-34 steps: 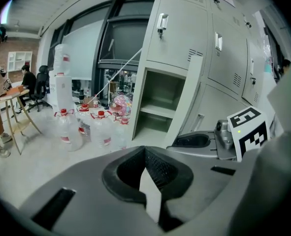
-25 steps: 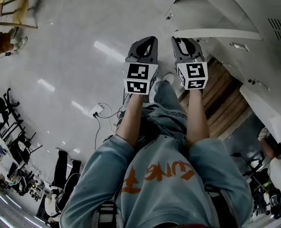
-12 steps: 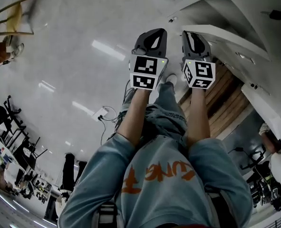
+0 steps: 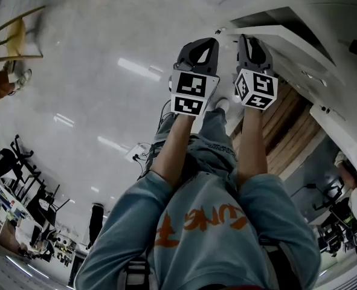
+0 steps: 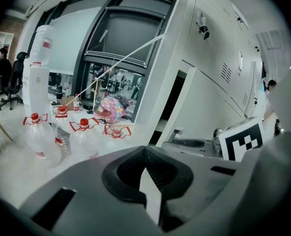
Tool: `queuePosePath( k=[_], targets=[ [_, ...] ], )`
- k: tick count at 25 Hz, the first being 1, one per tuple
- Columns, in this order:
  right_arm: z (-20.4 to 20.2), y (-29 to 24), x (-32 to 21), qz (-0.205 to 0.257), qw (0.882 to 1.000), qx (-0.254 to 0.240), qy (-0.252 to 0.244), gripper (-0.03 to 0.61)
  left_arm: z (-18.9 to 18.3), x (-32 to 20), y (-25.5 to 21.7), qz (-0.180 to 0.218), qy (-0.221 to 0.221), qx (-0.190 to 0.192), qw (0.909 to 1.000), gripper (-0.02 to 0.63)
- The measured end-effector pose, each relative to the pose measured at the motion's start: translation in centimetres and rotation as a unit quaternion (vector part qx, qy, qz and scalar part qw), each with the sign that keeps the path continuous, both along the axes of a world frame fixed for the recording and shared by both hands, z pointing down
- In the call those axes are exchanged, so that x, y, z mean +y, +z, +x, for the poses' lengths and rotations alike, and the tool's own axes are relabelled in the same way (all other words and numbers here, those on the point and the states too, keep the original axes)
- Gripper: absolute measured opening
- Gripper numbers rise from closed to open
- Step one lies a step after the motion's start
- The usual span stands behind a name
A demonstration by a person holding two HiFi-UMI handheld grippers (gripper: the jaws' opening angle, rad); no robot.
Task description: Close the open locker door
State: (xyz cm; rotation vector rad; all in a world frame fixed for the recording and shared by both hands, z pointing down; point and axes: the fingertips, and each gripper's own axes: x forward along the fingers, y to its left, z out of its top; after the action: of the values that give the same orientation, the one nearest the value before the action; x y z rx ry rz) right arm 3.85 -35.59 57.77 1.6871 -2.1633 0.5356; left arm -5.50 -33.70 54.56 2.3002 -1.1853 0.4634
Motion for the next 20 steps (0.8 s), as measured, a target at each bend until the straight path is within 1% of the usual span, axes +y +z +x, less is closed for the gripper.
queuePosePath(
  k=[10,20],
  targets=[
    [1.0,0.1,-2.7,-0.003,0.999,0.006,0.051,0.083,-1.0,-1.7,-0.4,-0.004,0.001,0.004,1.0,0.018],
    [2.0,0.2,-4.9,-0.016,0.995,0.01,0.103,0.081,-0.6,-2.9,-1.7,0.005,0.02,0.01,0.9997,0.018]
  ],
)
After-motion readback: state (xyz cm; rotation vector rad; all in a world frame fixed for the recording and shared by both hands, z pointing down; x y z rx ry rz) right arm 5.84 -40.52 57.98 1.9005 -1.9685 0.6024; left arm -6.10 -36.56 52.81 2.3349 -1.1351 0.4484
